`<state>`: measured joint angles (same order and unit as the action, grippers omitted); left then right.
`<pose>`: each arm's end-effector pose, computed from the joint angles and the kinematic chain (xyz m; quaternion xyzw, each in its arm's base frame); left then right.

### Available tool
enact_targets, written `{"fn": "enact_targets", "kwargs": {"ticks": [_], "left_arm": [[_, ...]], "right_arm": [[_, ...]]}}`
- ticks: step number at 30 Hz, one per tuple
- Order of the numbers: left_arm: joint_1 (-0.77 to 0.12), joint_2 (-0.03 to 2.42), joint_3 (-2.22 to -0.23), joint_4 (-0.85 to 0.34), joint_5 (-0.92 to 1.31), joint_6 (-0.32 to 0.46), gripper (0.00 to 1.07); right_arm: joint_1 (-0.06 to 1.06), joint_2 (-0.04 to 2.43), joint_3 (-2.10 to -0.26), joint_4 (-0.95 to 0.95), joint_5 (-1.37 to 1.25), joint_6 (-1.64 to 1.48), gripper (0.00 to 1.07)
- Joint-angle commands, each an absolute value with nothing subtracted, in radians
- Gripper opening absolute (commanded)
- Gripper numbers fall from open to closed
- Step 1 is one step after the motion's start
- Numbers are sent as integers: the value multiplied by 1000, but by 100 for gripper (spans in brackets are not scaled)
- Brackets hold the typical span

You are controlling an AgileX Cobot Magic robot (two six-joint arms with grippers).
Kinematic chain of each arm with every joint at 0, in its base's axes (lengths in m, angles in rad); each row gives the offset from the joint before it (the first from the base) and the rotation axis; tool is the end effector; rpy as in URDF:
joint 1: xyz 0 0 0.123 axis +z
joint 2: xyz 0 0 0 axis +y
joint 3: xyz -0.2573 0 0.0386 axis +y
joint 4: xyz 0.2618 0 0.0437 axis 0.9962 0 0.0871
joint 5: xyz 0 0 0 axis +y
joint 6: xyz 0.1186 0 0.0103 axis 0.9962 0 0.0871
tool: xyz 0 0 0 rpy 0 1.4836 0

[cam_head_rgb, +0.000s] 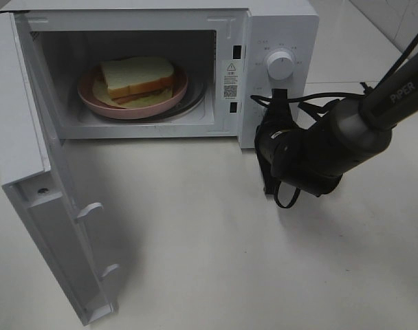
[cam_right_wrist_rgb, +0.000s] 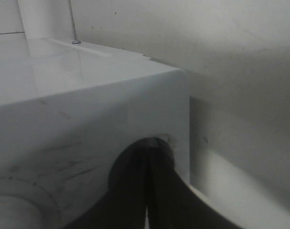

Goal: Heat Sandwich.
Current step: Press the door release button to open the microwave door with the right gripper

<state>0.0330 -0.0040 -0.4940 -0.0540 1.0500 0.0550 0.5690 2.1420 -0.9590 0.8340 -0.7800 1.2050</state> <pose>0.0581 -0.0037 0.2707 0.0102 0.8506 -0.0039 0.5257 0.3702 0.1632 0.0432 0.6117 0.5779 0.3773 0.3868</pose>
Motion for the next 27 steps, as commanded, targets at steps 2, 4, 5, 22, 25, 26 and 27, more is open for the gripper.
{"fn": "enact_targets", "kwargs": {"ticks": [2, 4, 5, 22, 25, 26, 27], "left_arm": [[33, -21, -491, -61, 1037, 55, 100], [33, -21, -491, -61, 1037, 55, 100], [33, -21, -491, -61, 1037, 55, 100], [33, -21, -491, -61, 1037, 55, 100], [33, -21, -491, -61, 1037, 55, 100], [33, -21, -491, -61, 1037, 55, 100], [33, -21, -491, -61, 1037, 55, 100]], "right_arm": [[574, 2085, -929, 771, -808, 1179, 0], [574, 2064, -908, 768, -774, 1168, 0], [574, 2052, -894, 769, -762, 1161, 0], [574, 1802, -741, 722, -508, 922, 0], [574, 1750, -736, 687, -410, 815, 0], [574, 1733, -736, 668, -373, 780, 0], [574, 1717, -736, 655, -336, 754, 0]]}}
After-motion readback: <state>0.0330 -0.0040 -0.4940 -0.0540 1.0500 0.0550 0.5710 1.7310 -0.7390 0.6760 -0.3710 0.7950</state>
